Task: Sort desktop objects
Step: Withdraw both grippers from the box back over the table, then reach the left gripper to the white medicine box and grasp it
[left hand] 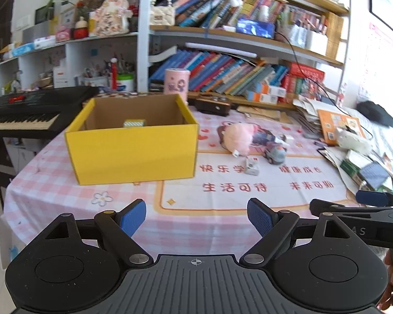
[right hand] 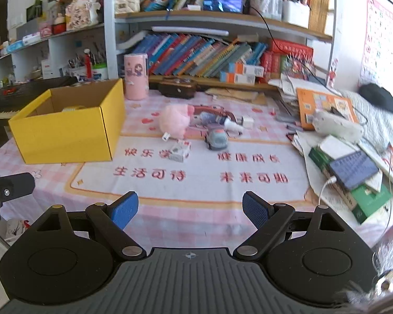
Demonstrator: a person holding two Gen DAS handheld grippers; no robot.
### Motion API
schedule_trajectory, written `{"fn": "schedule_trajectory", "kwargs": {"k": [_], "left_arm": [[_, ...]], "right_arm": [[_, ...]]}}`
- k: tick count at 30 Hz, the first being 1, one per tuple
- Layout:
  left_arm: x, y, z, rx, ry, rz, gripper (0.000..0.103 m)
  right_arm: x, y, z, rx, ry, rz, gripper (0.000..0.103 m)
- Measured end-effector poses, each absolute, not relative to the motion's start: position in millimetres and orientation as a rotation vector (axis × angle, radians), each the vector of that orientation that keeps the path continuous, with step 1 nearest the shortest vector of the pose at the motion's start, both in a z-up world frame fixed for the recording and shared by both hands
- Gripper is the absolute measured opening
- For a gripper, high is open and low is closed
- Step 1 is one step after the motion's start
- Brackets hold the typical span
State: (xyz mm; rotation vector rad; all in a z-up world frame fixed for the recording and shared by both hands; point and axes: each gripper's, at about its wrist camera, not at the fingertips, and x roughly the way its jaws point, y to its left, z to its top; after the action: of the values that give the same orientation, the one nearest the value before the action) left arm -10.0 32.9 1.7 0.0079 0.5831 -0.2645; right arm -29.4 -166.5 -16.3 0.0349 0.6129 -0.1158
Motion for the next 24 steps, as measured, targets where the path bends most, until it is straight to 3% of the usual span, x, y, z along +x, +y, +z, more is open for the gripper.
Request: {"fn": "schedule_trajectory", "kwargs": {"k": [24], "left_arm": [[54, -40, -6, 0.056, 0.637, -0.333, 0.087]], "right_arm": [[28, -236, -32, 0.092, 0.704, -0.143, 0.086]]}}
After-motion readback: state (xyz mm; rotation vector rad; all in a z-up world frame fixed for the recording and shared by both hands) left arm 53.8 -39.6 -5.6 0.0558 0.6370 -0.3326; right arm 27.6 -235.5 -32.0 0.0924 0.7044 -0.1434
